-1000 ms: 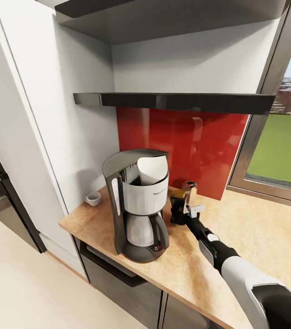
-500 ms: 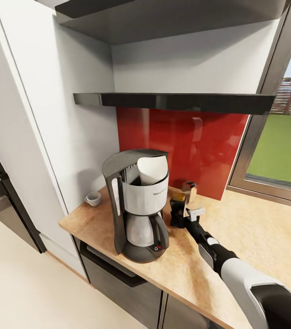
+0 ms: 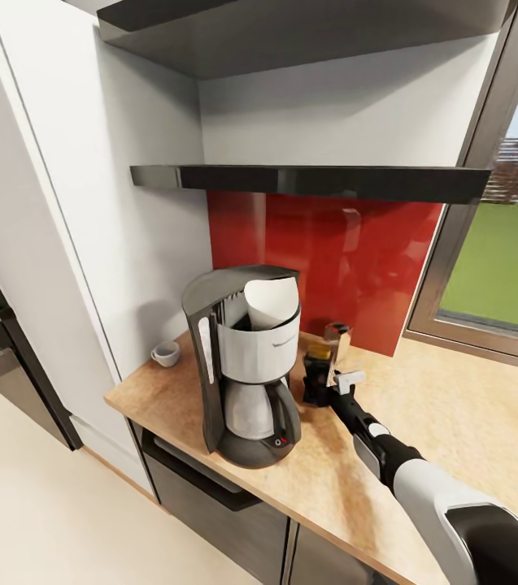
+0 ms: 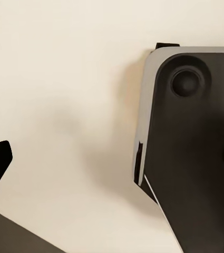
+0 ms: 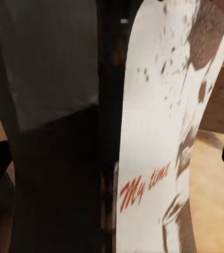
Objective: Set up a coffee station on the kitchen countertop: keep the coffee maker on the countertop, move the bottle of coffee from the kitchen shelf to the counter next to the coffee maker, place a paper coffee filter on top of the coffee maker, put the saucer next to the coffee maker with the coffee cup on the saucer, and place the electric kettle next to the coffee maker.
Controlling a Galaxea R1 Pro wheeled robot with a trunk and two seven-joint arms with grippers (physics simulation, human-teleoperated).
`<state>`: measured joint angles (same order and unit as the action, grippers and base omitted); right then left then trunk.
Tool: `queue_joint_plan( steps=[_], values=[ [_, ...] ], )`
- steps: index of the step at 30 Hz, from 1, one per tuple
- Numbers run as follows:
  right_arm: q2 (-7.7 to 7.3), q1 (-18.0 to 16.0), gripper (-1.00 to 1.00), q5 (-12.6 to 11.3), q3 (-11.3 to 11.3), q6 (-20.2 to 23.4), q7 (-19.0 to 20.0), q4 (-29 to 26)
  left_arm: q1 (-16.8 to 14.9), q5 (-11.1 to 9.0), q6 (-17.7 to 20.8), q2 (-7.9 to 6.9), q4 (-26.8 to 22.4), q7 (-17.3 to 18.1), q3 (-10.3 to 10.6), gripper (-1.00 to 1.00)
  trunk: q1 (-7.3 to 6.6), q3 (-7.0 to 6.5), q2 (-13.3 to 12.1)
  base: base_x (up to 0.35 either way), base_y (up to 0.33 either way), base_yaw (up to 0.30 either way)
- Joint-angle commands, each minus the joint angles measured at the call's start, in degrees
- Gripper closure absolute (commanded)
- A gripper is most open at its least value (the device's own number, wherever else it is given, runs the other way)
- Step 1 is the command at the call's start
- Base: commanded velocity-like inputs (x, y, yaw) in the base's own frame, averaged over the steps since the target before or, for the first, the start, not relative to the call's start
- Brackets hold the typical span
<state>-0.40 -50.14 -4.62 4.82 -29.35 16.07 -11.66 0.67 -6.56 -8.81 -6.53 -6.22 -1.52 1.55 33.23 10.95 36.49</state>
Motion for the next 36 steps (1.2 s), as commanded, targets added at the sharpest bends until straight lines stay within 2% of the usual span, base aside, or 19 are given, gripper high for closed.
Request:
queue_joint_plan(
  steps=[1, 30, 36],
  values=[
    [-0.04, -0.1, -1.00, -0.5, 0.5, -0.2, 0.1, 0.1, 0.0, -0.6, -0.1, -0.04, -0.1, -0.1, 0.2, -1.00, 0.02, 0.08, 0.1, 0.000, 0.000, 0.000],
    [-0.04, 0.0, -1.00, -0.5, 0.5, -0.2, 0.1, 0.0, 0.0, -0.6, -0.3, -0.16, -0.1, -0.1, 0.1, -1.00, 0.02, 0.08, 0.1, 0.000, 0.000, 0.000],
    [-0.04, 0.0, -1.00, -0.5, 0.5, -0.2, 0.1, 0.1, 0.0, -0.6, -0.3, -0.22, -0.1, -0.1, 0.1, -1.00, 0.02, 0.08, 0.1, -0.194, 0.000, 0.000]
  ],
)
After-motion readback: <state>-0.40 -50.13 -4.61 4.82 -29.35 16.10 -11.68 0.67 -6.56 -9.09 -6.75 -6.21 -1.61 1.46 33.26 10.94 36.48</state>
